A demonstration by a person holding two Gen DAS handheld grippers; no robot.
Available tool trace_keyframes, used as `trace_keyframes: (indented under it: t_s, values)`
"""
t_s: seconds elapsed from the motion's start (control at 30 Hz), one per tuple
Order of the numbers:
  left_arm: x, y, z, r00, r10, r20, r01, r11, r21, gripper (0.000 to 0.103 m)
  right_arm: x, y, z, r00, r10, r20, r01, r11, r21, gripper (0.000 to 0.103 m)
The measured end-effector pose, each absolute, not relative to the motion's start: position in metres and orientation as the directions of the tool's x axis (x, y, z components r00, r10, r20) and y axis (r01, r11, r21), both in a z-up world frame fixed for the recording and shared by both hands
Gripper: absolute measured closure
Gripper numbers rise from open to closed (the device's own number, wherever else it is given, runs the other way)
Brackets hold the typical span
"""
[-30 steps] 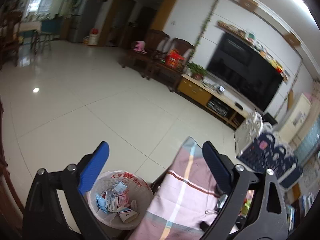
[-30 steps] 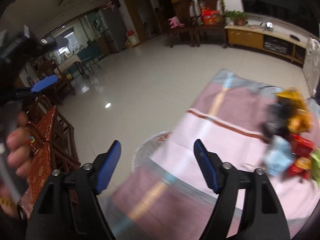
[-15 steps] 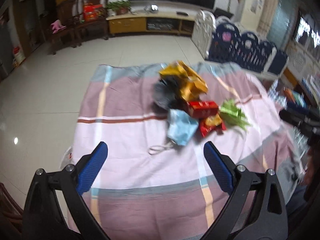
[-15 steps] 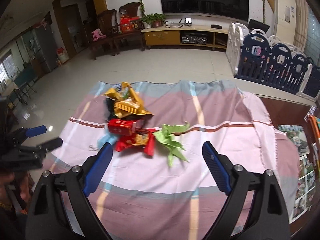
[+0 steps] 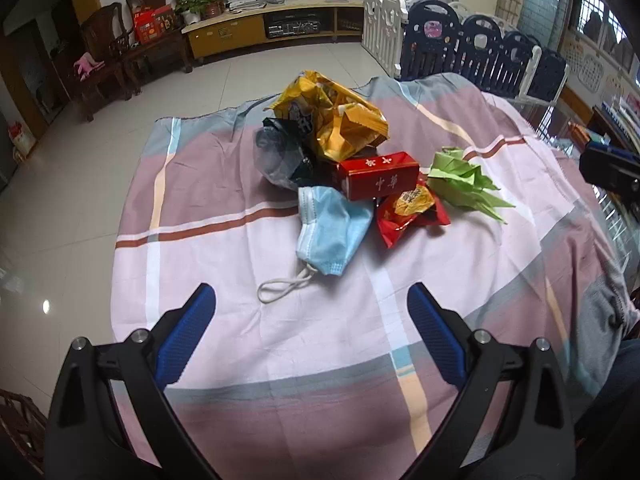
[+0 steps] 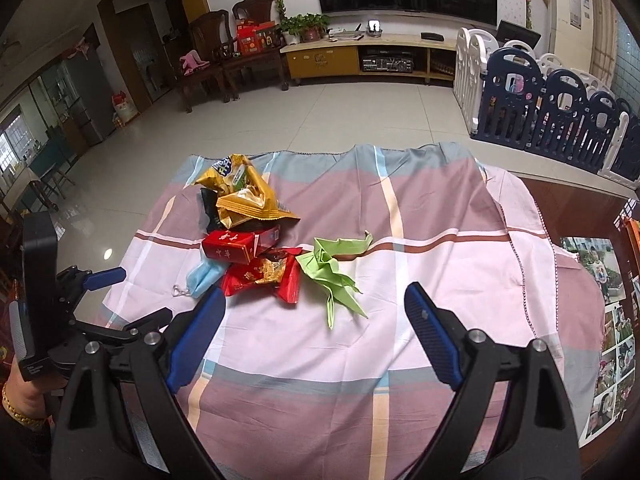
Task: Collect trash
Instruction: 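Reach the left tool to the blue face mask and grasp it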
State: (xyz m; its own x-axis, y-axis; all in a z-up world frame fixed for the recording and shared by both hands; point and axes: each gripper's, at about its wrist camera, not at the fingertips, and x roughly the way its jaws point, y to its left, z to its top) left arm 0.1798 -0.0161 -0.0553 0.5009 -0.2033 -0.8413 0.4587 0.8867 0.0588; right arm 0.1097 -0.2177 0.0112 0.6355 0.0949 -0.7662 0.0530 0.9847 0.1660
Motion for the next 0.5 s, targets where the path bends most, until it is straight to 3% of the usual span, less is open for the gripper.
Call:
trace_keyframes:
  t_s: [0.4,0.47,0.5]
  values:
    - [0.213,-0.062,-0.088,0.483,-0.168,-0.86,0.502,0.857,0.115,0.009,0.139,-0.225,-0.02,0.572,0.103,-0.814,0.075,0.982,0.176,0.014]
    - [0.221,-0.061,-0.089,0.478,-0.164,-0.863,0.479,0.872,0.1,0.016,0.144,-0.225,-0.027,0.56,0.1,-0.823,0.073,0.983,0.17,0.014]
    - [0.225,-0.059,-0.09,0.473,-0.168,-0.865,0.473,0.877,0.089,0.025,0.146,-0.225,-0.029,0.556,0.102,-0.825,0.074,0.982,0.171,0.014]
